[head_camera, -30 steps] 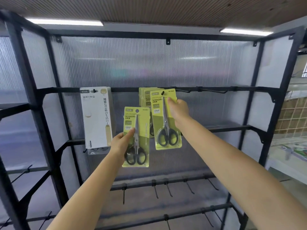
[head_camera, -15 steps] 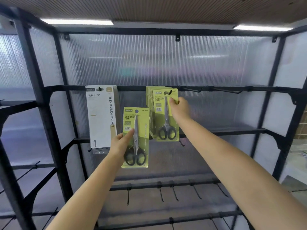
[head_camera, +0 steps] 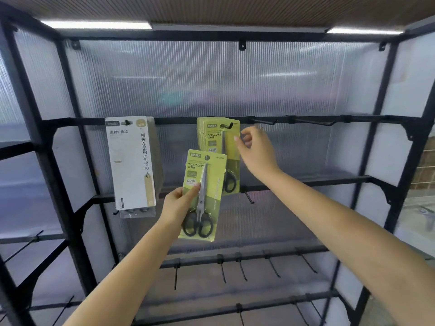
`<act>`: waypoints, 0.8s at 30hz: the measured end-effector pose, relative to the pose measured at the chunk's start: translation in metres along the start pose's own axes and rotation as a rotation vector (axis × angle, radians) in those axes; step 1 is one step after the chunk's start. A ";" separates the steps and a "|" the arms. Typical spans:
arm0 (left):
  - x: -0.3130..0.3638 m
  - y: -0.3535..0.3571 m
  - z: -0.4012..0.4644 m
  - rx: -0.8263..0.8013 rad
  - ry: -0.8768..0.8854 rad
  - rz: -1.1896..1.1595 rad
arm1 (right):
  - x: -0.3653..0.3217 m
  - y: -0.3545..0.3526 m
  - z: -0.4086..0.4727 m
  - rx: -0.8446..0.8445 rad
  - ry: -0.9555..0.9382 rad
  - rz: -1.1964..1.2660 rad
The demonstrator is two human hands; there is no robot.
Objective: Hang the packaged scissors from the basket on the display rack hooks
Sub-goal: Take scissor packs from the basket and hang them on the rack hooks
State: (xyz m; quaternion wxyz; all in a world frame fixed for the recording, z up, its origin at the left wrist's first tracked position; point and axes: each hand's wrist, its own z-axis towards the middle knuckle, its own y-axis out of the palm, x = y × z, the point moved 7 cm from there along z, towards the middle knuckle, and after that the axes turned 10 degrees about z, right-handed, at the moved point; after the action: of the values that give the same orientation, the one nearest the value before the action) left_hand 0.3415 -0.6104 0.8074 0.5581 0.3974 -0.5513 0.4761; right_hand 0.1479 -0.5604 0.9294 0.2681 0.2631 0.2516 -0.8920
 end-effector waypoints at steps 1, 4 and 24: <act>0.000 0.004 -0.001 -0.009 0.015 0.003 | -0.001 -0.001 -0.004 -0.054 -0.010 -0.003; 0.000 0.017 -0.002 -0.043 0.033 -0.010 | 0.003 0.000 -0.016 -0.236 0.033 -0.005; -0.003 0.046 -0.005 -0.178 0.133 0.056 | -0.037 -0.033 0.012 -0.298 -0.143 -0.055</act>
State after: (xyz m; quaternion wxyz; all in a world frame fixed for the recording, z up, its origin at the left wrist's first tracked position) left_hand 0.2983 -0.5957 0.8003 0.6128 0.2982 -0.5643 0.4661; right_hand 0.1508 -0.5306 0.9707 0.2967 0.1492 0.3685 -0.8683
